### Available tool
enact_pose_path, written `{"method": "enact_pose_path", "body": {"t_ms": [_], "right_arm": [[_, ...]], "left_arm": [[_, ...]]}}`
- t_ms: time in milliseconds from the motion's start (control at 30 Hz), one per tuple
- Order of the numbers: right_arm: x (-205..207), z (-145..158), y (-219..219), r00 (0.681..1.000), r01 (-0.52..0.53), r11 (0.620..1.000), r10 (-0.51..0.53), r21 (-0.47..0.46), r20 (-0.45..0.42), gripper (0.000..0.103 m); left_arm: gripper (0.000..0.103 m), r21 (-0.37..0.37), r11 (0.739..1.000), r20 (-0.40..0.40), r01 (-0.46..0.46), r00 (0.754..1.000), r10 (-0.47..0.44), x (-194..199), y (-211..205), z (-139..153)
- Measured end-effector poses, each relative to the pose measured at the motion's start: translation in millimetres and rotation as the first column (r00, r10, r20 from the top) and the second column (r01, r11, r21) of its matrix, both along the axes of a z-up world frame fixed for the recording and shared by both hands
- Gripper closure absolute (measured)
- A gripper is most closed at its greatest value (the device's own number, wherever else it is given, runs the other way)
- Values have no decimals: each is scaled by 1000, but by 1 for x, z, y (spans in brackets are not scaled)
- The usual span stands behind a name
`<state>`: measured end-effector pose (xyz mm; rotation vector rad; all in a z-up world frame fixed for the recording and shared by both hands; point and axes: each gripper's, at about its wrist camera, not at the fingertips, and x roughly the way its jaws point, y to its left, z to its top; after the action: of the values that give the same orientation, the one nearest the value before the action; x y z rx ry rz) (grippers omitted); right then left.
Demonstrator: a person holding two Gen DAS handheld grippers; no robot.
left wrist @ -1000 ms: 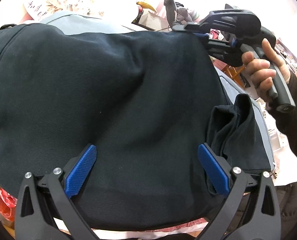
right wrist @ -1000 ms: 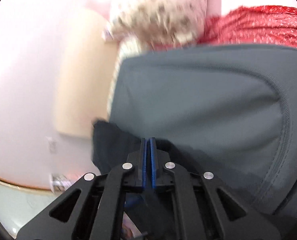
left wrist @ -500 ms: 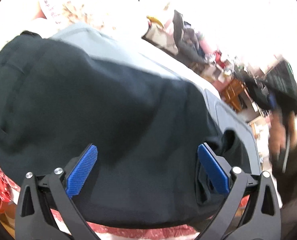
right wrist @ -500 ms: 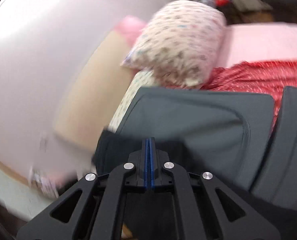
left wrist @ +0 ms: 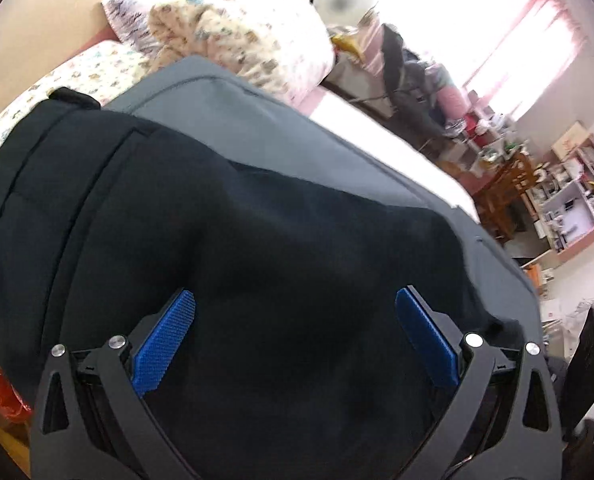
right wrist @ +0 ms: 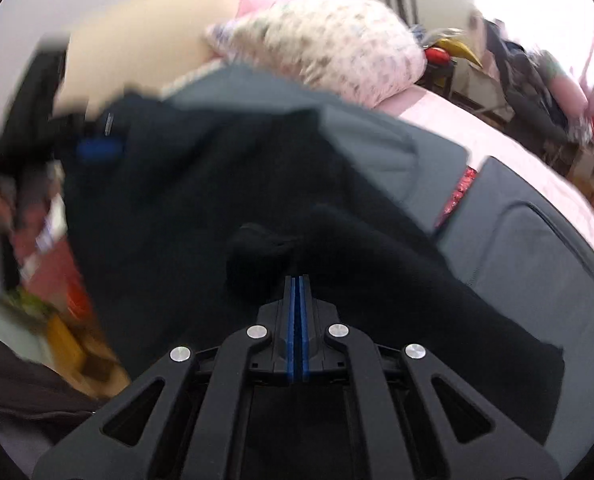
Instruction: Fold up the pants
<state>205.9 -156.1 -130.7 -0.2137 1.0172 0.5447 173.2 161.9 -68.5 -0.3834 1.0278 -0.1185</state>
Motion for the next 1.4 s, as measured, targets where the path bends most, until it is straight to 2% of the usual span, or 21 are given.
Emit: {"method": "enact_pose_path", "body": {"t_ms": [33,100,167,267,333,367,400,467,533,633,700,767,867,900,1033,1167,1300,1400], "right_arm": [[5,-7,6,1000,5,1000,-5,-17,-3,100],[3,1,1,1000,24,1000,-24,15,-1,101],[-4,18,-9,999,28,994,-32,105,31,101],[-20,37,-16,998,9,985,-21,174,67,98],[-26,34,-8,998,-16,986,5,165,65,81],[-32,30,-1,998,-43,988,34,145,60,63],[-39,26,5,996,-65,990,58,123,64,58],[-58,17,19,988,-121,991,115,50,102,58],[-77,14,20,978,-115,993,114,-6,172,60],[-81,19,11,977,-43,999,36,25,212,61],[-84,15,8,981,-15,1000,14,4,191,61],[-79,1,8,990,-37,999,41,-28,133,61],[-75,0,8,990,-42,999,46,-32,132,63],[-73,-2,7,992,-36,999,39,-29,123,68],[-75,4,1,997,-13,1000,11,29,71,71],[-77,4,0,997,-49,999,49,-1,67,70],[-82,-1,5,992,-52,998,55,-34,110,72],[-76,4,0,997,3,1000,-4,14,79,79]], "left_arm": [[2,-11,1000,-22,-11,1000,11,5,4,-6],[2,-29,999,-43,-27,999,26,11,8,-9],[2,-45,999,-27,-15,1000,14,8,8,-2],[2,-63,998,9,9,1000,-9,-4,9,8],[2,-75,997,10,5,1000,-5,-8,10,9],[2,-82,997,10,0,1000,1,-11,11,9],[2,-90,996,10,-4,1000,5,-14,12,9],[2,-98,995,6,-9,1000,10,-19,13,8],[2,-92,996,2,-8,1000,8,-20,14,8],[2,-95,995,-8,-15,1000,15,-22,17,5],[2,-98,995,-14,-22,1000,20,-22,18,3],[2,-103,994,-23,-22,1000,19,-19,18,-1],[2,-99,995,-29,-13,1000,10,-18,14,-3],[2,-100,995,-28,-11,1000,8,-17,13,-3],[2,-108,994,-33,-11,999,8,-13,13,-5],[2,-110,994,-37,-14,999,10,-13,16,-6],[2,-114,993,-39,-13,999,9,-12,15,-7],[2,-116,993,-39,-12,999,7,-12,14,-7]]}}
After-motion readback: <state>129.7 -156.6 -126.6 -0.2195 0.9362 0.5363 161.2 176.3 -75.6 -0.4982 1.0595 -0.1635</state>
